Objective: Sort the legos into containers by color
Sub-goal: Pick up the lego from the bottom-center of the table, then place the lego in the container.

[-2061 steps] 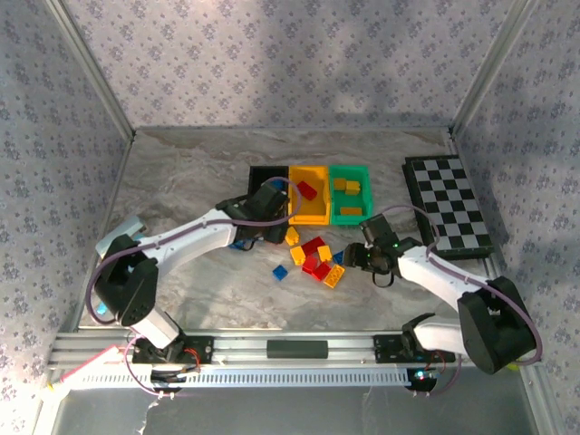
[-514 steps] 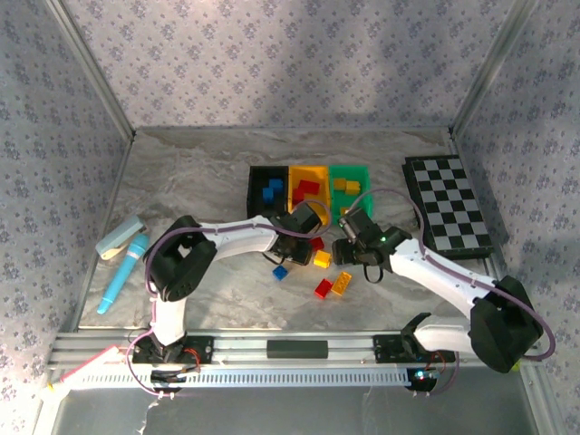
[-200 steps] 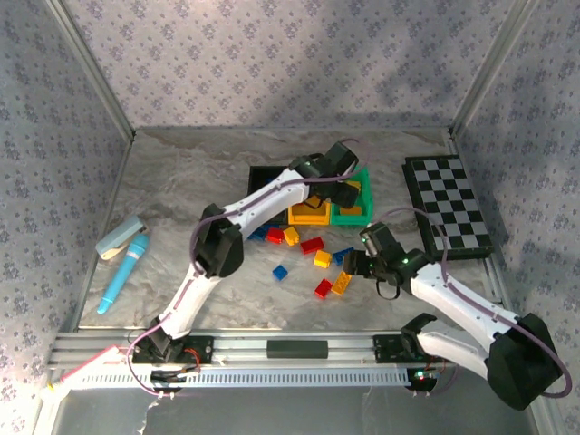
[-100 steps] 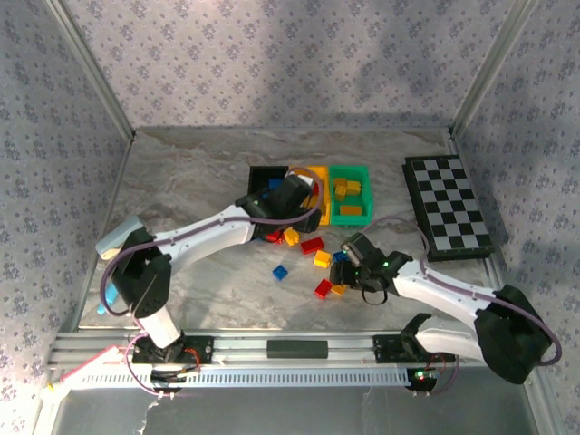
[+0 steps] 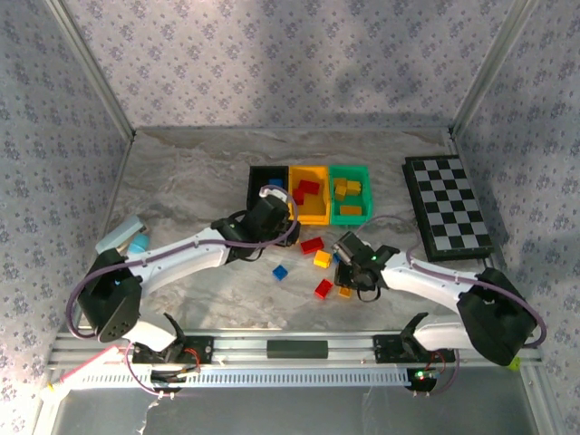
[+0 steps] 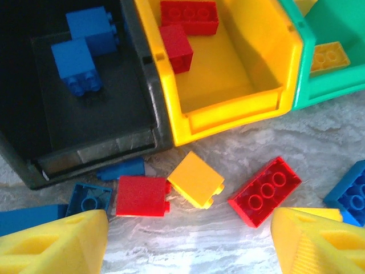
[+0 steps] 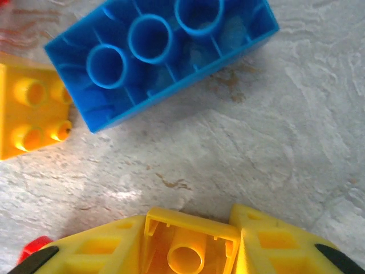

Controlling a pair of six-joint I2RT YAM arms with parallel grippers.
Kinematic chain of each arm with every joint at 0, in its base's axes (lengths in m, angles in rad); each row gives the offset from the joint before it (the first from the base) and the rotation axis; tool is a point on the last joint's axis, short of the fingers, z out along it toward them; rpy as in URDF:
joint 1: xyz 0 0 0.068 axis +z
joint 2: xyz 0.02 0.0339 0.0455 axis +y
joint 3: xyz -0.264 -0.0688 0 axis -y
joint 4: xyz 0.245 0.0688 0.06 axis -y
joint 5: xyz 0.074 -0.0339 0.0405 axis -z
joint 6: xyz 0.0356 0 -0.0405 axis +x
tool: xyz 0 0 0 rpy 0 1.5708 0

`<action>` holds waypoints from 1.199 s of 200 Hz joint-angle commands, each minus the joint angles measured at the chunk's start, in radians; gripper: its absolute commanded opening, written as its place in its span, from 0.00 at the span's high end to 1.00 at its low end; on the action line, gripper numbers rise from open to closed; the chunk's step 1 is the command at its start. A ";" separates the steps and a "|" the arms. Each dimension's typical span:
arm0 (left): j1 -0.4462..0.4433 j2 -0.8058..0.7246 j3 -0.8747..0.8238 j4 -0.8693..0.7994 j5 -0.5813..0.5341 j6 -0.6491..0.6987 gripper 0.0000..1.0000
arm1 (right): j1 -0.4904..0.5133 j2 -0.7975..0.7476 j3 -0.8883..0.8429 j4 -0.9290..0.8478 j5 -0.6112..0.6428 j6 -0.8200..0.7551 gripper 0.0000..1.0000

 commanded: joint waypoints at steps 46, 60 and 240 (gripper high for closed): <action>0.001 -0.080 -0.115 -0.002 0.000 -0.076 0.25 | -0.151 -0.036 0.202 -0.057 0.000 -0.167 0.65; 0.001 -0.100 -0.149 0.007 0.009 -0.097 0.26 | -0.220 -0.032 0.252 -0.037 -0.014 -0.218 0.65; 0.073 -0.354 -0.344 -0.135 -0.059 -0.211 0.25 | -0.377 0.239 0.471 0.006 -0.121 -0.426 0.39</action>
